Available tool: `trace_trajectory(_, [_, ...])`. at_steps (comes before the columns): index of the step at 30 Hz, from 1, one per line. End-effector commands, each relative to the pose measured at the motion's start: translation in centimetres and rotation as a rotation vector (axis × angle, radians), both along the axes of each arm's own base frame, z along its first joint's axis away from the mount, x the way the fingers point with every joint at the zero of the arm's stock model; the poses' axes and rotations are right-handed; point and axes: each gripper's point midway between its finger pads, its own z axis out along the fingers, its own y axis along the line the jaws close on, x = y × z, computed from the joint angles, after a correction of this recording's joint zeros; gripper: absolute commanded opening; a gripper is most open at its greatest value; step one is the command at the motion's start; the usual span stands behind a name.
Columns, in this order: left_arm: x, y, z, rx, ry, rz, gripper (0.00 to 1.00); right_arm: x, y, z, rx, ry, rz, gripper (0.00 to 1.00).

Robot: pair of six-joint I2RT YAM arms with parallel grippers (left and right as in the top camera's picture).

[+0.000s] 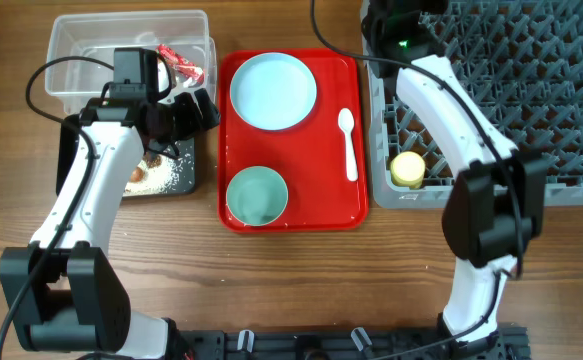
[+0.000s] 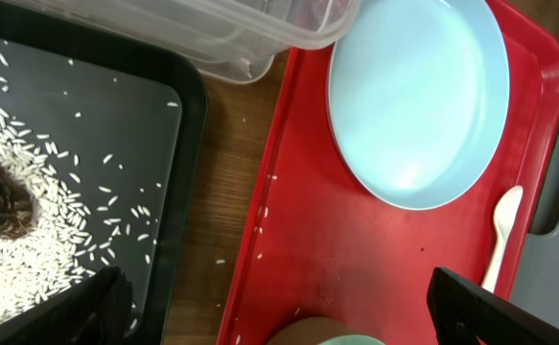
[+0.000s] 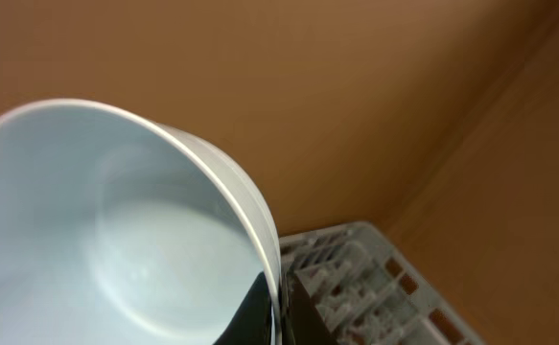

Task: Sort waste into correct bins and load items into the dishwasher rack
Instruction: 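Lift the light-blue bowl and place it in the rack's far corner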

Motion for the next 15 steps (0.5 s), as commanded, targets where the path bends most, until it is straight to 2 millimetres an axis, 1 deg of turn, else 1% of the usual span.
trace_trajectory(1, [0.0, 0.1, 0.7, -0.004, -0.019, 0.001, 1.00, 2.0, -2.7, -3.3, -0.230, 0.138, -0.059, 0.04])
trace_trajectory(2, [0.0, 0.1, 0.7, -0.004, -0.019, 0.001, 1.00, 2.3, -3.0, -4.4, -0.271, 0.175, -0.061, 0.04])
trace_trajectory(3, [0.0, 0.1, 0.7, -0.004, -0.019, 0.001, 1.00, 2.8, -3.4, -6.1, -0.308, 0.224, -0.062, 0.04])
trace_trajectory(5, [0.0, 0.1, 0.7, -0.004, -0.019, 0.001, 1.00, 3.3, -3.8, -8.3, -0.320, 0.258, -0.062, 0.04])
trace_trajectory(7, [0.0, 0.1, 0.7, -0.004, -0.019, 0.001, 1.00, 3.8, -3.8, -10.2, -0.325, 0.282, -0.043, 0.04])
trace_trajectory(8, [0.0, 0.1, 0.7, -0.004, -0.019, 0.001, 1.00, 3.8, -3.8, -10.3, -0.326, 0.284, -0.044, 0.04])
trace_trajectory(11, [0.0, 0.1, 0.7, -0.004, -0.019, 0.001, 1.00, 3.9, -3.7, -11.4, -0.331, 0.308, -0.038, 0.04])
trace_trajectory(15, [0.0, 0.1, 0.7, -0.004, -0.019, 0.001, 1.00, 3.2, -1.6, -13.9, -0.373, 0.440, 0.015, 0.04])
